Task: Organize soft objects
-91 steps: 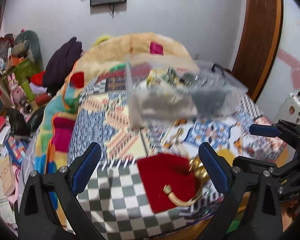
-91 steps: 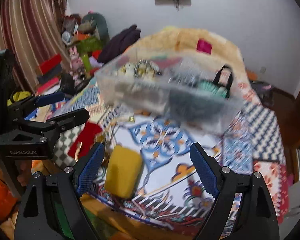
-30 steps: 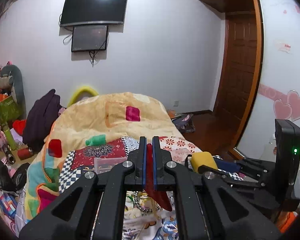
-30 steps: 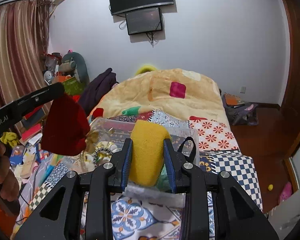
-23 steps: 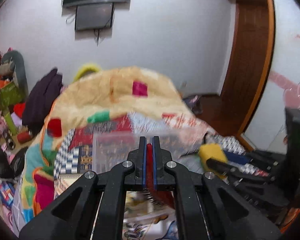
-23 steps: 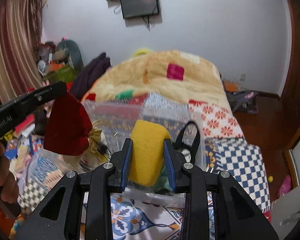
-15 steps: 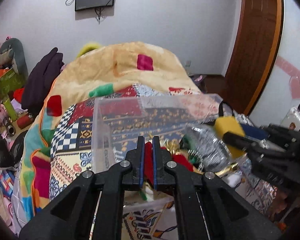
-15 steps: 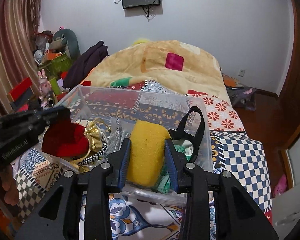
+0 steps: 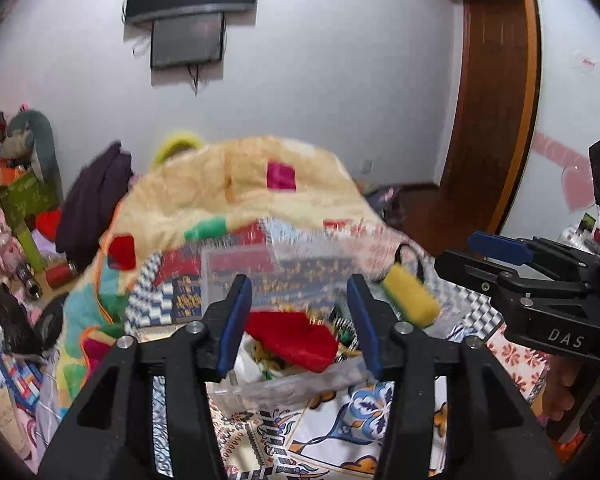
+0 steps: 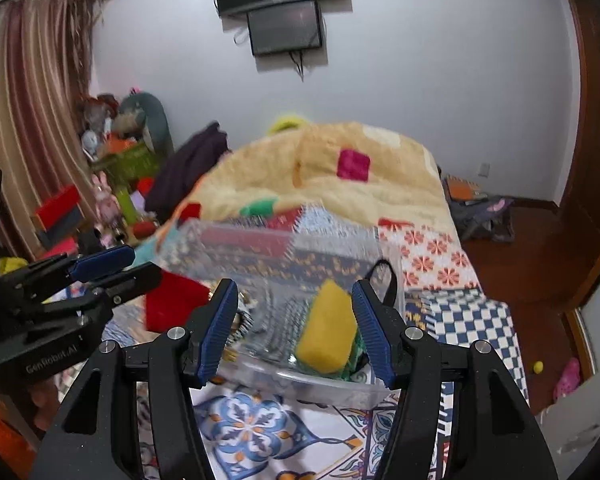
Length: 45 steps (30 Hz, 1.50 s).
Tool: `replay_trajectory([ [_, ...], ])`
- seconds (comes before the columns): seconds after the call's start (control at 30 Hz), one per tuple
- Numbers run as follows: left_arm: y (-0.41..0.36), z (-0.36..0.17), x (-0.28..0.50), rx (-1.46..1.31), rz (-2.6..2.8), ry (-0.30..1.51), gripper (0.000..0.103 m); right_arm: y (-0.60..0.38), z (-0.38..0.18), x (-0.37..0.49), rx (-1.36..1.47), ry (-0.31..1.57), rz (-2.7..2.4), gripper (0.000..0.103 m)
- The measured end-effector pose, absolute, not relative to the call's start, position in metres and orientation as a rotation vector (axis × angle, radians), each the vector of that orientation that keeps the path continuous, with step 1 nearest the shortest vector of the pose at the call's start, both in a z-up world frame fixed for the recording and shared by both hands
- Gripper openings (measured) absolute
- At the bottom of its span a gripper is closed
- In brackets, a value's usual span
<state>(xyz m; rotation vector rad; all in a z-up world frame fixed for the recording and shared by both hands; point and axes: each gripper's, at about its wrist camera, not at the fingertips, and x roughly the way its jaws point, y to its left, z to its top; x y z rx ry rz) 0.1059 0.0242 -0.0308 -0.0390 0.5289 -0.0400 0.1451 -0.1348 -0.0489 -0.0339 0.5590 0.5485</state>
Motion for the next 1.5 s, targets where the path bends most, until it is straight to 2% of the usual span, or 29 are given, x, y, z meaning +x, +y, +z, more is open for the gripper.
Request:
replay_trajectory([
  [0.37, 0.013, 0.022, 0.052, -0.025, -0.014, 0.325, 0.065, -0.148, -0.001, 0.103, 0.002, 0.376, 0.589, 0.065],
  [0.47, 0.013, 0.029, 0.041, -0.027, -0.012, 0.293, 0.072, -0.151, 0.006, 0.094, 0.002, 0.344, 0.593, 0.068],
  [0.6, 0.011, 0.035, 0.027, -0.023, 0.002, 0.254, 0.086, -0.153, 0.011, 0.083, -0.002, 0.305, 0.591, 0.08],
  [0.8, 0.013, 0.037, 0.019, -0.029, 0.006, 0.24, 0.094, -0.154, 0.012, 0.075, -0.004, 0.284, 0.585, 0.088],
  [0.93, 0.015, 0.037, 0.016, -0.035, 0.003, 0.236, 0.095, -0.153, 0.01, 0.075, -0.008, 0.274, 0.575, 0.095],
  [1.5, 0.011, 0.035, 0.015, -0.029, 0.001, 0.238, 0.099, -0.157, 0.008, 0.071, 0.0, 0.277, 0.579, 0.095],
])
